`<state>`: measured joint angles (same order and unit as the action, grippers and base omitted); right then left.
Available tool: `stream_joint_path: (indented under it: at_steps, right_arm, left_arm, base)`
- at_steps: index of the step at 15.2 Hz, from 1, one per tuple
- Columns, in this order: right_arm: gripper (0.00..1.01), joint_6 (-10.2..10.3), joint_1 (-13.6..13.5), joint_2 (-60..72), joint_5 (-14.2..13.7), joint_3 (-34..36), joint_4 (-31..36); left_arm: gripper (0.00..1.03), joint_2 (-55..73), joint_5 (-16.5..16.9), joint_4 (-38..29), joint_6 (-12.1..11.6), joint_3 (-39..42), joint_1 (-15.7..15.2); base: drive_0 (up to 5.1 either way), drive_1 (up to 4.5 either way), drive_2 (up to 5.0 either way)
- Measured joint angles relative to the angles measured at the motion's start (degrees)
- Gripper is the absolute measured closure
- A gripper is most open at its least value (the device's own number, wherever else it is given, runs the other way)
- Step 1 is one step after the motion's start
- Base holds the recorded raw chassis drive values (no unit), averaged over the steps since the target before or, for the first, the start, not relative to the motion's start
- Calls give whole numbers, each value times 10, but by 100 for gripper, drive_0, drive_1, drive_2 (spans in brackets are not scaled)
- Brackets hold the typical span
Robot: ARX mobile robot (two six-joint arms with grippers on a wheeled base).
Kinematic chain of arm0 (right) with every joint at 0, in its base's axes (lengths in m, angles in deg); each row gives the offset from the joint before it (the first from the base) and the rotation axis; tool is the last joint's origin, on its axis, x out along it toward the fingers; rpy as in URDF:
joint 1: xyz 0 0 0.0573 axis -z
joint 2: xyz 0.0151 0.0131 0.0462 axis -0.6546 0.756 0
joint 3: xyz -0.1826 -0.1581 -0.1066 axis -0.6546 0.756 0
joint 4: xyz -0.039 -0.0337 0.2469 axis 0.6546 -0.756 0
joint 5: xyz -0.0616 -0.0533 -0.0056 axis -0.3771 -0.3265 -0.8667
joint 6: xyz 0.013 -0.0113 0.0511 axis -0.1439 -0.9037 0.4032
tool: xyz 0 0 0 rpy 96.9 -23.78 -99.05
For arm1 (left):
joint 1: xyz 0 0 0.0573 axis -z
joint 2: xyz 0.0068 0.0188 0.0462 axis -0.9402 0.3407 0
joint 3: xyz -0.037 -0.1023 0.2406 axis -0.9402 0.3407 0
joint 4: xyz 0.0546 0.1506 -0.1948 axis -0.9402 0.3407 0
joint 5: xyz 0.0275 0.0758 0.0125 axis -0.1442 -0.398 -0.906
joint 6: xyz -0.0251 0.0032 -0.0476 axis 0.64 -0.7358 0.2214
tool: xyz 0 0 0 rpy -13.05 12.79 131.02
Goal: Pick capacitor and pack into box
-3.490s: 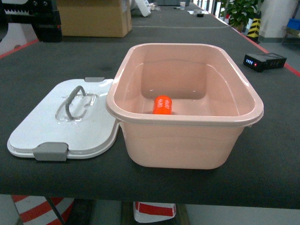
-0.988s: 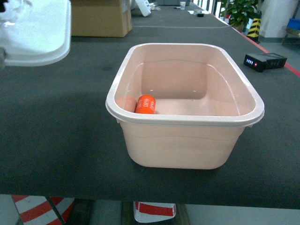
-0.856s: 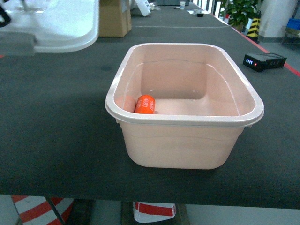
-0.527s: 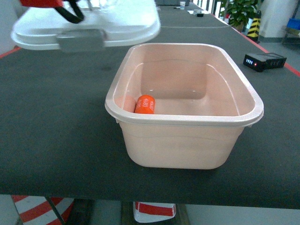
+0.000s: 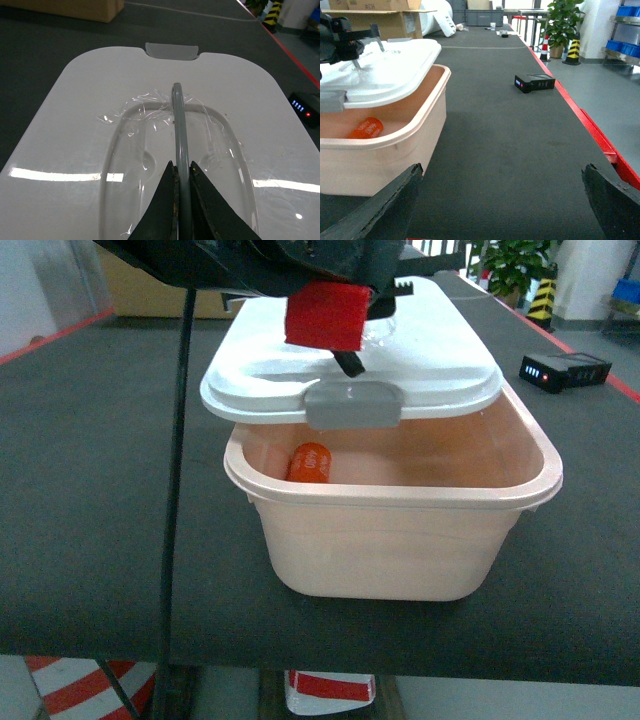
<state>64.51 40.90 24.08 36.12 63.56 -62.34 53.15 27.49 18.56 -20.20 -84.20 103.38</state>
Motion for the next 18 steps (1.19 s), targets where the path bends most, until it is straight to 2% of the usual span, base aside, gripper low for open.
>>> stream_joint_path:
  at_steps: [4, 7, 18]
  right_arm:
    - [3, 0, 0, 0, 0, 0, 0]
    - [3, 0, 0, 0, 0, 0, 0]
    - [3, 0, 0, 0, 0, 0, 0]
  left_arm:
    - [101, 8, -22, 10, 4, 0, 40]
    - [101, 9, -34, 6, 0, 4, 56]
    - [101, 3, -49, -4, 0, 46, 66]
  base:
    - [0, 0, 0]
    - [0, 0, 0]
    - [0, 0, 0]
